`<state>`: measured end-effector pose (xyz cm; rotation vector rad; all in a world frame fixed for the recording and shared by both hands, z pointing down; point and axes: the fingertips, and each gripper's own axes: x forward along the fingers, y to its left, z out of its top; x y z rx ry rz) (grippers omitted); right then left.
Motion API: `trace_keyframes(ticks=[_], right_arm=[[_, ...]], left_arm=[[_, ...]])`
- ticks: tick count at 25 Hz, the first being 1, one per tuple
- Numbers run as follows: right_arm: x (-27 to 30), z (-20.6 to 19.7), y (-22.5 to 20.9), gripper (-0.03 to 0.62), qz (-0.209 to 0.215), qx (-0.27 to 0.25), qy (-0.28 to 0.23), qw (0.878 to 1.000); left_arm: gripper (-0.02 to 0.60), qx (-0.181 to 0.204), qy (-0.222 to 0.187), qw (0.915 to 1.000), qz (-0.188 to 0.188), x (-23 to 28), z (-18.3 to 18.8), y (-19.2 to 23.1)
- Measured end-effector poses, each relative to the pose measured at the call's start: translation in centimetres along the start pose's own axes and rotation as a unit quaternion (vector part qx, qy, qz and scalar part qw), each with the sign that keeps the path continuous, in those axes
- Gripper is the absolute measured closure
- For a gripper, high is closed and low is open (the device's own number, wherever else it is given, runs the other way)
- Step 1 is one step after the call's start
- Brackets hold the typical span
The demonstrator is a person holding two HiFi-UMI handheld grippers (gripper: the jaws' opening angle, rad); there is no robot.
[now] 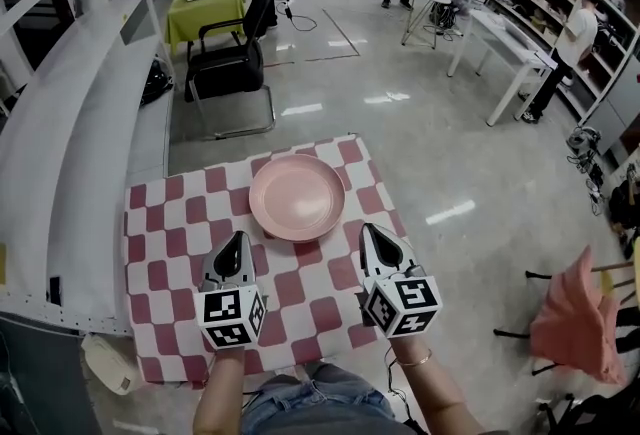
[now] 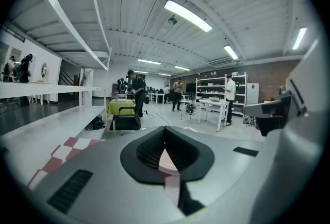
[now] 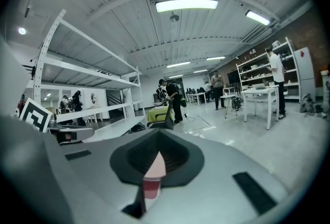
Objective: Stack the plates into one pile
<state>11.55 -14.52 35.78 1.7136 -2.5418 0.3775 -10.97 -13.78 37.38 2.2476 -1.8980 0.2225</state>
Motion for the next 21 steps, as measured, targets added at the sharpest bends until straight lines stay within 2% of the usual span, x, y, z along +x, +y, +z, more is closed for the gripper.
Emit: trace_keyframes(ticks=[7, 21], right_arm=[[-2.0, 0.0, 1.3, 0.586, -0.011, -0.026, -0.008, 1.000], [-4.4, -0.1, 4.3, 0.585, -0.001, -0.034, -0.023, 0.999]], left_arm=[[0.566, -0.006, -0.014, 0.9998, -0.014, -2.1, 0.3, -0.3], [0.566, 0.001, -0.026, 0.9994, -0.023, -5.3, 0.4, 0.0]])
